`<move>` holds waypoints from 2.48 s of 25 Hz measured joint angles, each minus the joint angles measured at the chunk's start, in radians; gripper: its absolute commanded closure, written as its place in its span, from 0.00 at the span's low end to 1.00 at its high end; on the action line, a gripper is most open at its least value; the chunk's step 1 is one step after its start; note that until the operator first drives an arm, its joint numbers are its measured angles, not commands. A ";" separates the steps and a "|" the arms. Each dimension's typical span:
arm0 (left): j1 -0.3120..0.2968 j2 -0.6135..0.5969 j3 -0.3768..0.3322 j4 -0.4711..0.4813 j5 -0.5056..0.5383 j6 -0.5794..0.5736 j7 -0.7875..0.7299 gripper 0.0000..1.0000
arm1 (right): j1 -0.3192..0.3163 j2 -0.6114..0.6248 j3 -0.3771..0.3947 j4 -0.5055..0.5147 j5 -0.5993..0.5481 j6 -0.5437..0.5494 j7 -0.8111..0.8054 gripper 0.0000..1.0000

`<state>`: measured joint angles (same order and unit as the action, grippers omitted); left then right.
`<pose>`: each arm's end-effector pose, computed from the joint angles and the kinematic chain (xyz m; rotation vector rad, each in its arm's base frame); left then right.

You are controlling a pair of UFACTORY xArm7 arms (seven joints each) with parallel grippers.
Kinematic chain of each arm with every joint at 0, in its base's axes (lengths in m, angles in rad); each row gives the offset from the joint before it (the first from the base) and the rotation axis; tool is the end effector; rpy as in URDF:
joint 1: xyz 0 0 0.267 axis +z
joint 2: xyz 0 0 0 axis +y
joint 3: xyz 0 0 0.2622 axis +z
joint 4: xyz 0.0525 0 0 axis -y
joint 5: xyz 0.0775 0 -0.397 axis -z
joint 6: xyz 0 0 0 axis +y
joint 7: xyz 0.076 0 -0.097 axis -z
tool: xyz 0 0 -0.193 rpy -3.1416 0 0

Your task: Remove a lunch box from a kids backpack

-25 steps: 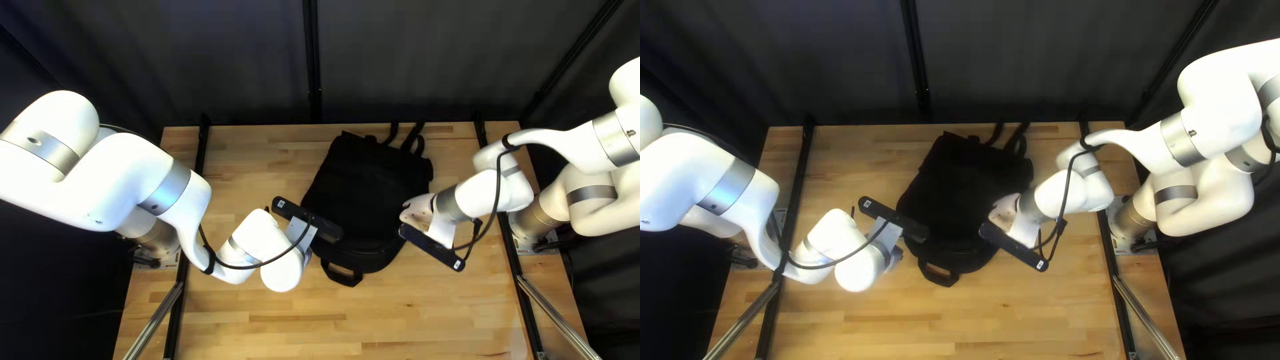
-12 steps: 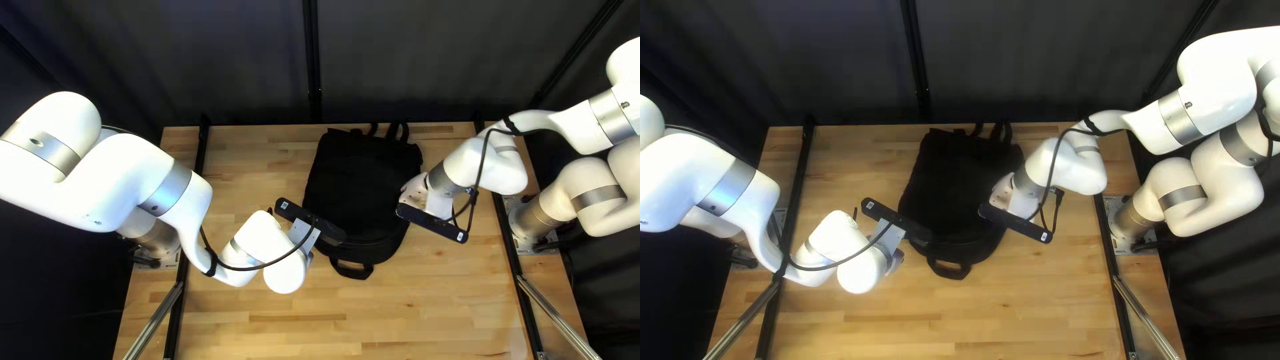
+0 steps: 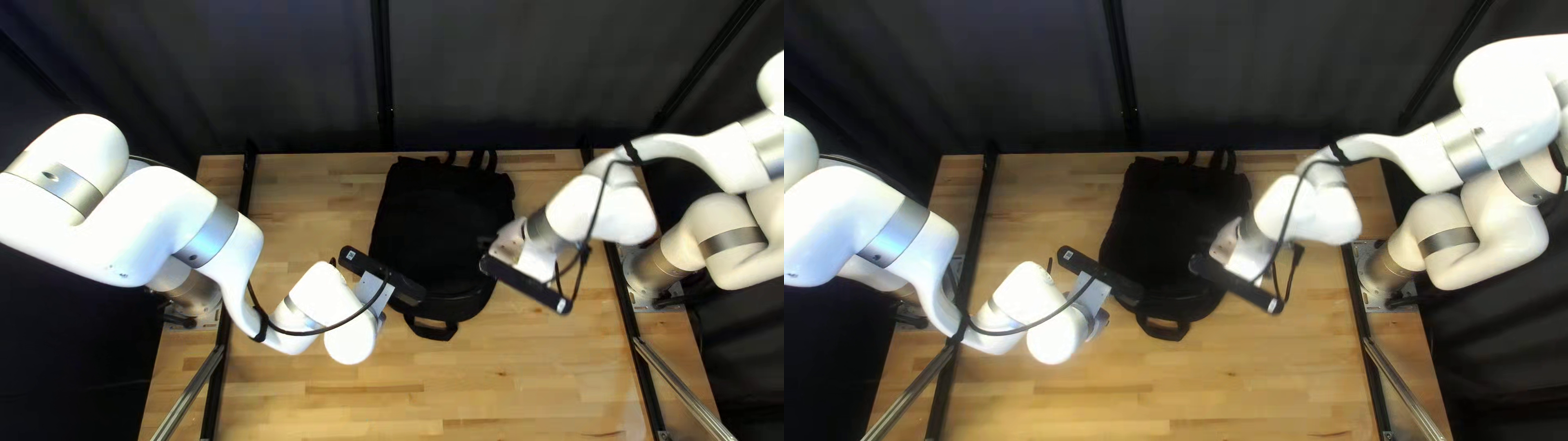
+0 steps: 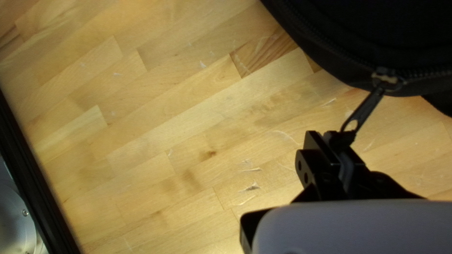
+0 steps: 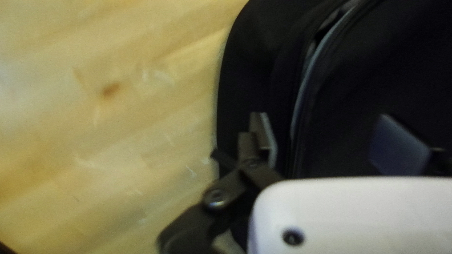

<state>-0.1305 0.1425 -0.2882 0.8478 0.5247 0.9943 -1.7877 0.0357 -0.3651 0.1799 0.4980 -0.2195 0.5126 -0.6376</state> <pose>0.4187 -0.0869 -0.0164 -2.3859 -1.3258 -0.2713 0.4744 0.0693 0.0854 2.4766 1.3948 0.4125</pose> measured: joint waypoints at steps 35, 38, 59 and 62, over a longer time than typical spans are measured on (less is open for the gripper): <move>-0.005 0.031 -0.005 0.042 -0.008 0.020 0.012 1.00 | -0.088 0.068 0.109 0.270 -0.043 0.329 0.123 0.00; -0.004 0.029 -0.004 0.038 -0.010 0.019 0.014 1.00 | -0.095 0.097 0.084 0.345 -0.020 0.417 0.067 0.00; -0.006 0.022 -0.005 0.016 -0.006 0.010 0.000 1.00 | -0.047 0.231 0.215 0.335 -0.196 0.378 0.469 0.00; -0.006 0.023 -0.005 0.015 -0.005 0.010 -0.003 1.00 | -0.046 0.222 0.231 0.294 -0.242 0.323 0.560 0.00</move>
<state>-0.1367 0.1660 -0.2933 0.8633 0.5195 1.0040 -1.7907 -0.0105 -0.1428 0.4109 0.7924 -0.4616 0.8355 -0.0772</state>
